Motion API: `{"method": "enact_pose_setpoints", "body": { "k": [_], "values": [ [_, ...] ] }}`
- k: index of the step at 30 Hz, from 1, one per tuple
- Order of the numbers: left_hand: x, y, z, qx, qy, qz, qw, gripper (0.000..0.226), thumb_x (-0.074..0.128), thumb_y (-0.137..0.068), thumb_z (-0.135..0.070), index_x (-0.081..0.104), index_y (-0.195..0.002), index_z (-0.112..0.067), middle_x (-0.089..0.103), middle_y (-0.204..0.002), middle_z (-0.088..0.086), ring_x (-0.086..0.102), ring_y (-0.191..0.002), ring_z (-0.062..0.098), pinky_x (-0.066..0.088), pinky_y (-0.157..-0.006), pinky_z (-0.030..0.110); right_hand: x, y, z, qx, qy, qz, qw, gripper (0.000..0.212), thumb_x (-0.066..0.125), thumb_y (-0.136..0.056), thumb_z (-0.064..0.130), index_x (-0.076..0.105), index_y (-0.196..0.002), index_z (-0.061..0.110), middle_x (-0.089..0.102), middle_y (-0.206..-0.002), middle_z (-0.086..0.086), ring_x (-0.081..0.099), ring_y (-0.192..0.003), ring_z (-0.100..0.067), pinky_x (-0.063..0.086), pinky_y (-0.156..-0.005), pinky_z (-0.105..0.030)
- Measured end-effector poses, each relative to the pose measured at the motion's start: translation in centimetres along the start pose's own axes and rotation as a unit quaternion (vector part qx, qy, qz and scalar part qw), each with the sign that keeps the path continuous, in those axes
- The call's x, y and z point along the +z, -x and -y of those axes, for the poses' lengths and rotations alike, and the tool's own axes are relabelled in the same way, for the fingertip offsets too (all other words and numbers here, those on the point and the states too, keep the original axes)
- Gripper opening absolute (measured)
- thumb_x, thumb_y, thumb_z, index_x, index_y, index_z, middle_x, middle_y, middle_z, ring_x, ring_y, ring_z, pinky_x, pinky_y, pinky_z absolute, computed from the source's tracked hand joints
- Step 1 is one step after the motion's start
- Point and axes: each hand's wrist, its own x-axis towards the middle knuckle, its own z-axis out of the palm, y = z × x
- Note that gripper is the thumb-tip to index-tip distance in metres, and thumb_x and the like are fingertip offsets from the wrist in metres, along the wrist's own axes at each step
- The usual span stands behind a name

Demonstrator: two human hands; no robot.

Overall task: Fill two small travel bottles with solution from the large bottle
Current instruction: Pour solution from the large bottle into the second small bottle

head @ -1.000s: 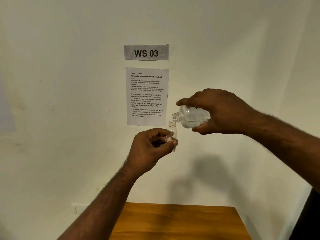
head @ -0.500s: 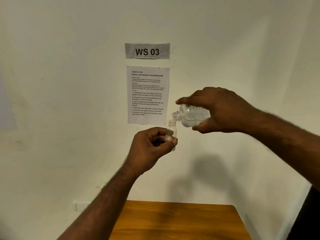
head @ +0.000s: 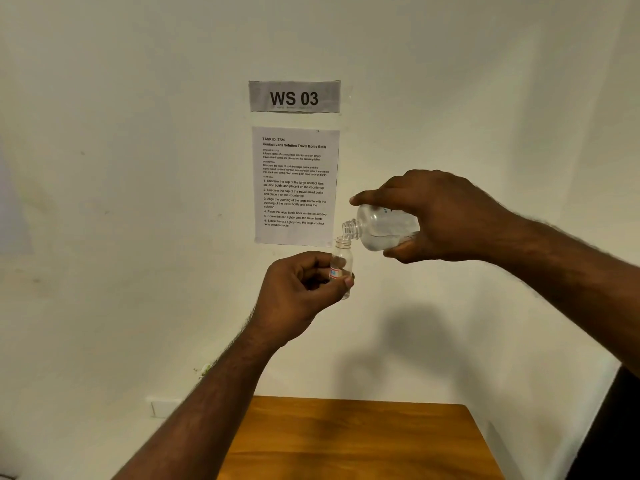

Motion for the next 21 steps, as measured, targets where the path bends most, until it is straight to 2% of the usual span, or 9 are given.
{"method": "enact_pose_setpoints", "body": {
  "k": [5,12,17,21],
  "values": [
    [0.0,-0.05,-0.09,0.001,-0.011,0.0,1.0,0.024,0.084,-0.083,-0.009,0.077,-0.106,-0.007,0.081,-0.086,0.008,0.079,-0.081,0.027,0.065,-0.084,0.049,-0.11,-0.05,0.06,0.002,0.005,-0.001,1.0,0.08,0.081,-0.069,0.044,0.047,-0.141,0.045,0.065,-0.116,0.014,0.059,-0.095,-0.019,0.053,-0.076,-0.04],
    [0.0,-0.18,-0.06,0.001,-0.006,-0.002,1.0,0.023,0.084,-0.082,-0.007,0.078,-0.104,-0.009,0.081,-0.084,0.007,0.079,-0.079,0.025,0.065,-0.083,0.047,0.07,-0.22,-0.07,-0.001,0.008,-0.004,1.0,0.08,0.081,-0.069,0.044,0.048,-0.141,0.044,0.066,-0.115,0.014,0.059,-0.093,-0.019,0.052,-0.074,-0.038],
    [-0.07,-0.36,0.02,0.003,0.011,0.0,1.0,0.027,0.083,-0.078,-0.018,0.077,-0.104,-0.011,0.081,-0.09,0.012,0.079,-0.085,0.032,0.064,-0.084,0.046,0.13,-0.45,-0.17,-0.005,0.01,-0.003,1.0,0.079,0.08,-0.069,0.043,0.047,-0.141,0.045,0.065,-0.115,0.014,0.059,-0.093,-0.02,0.051,-0.074,-0.037],
    [-0.13,-0.45,0.17,0.002,0.007,0.001,1.0,0.024,0.084,-0.082,-0.008,0.077,-0.105,-0.007,0.081,-0.088,0.013,0.079,-0.083,0.031,0.065,-0.084,0.045,0.11,-0.53,-0.21,-0.002,0.009,0.002,1.0,0.08,0.08,-0.069,0.044,0.047,-0.142,0.045,0.065,-0.116,0.014,0.059,-0.094,-0.02,0.052,-0.076,-0.038]
  ]
}}
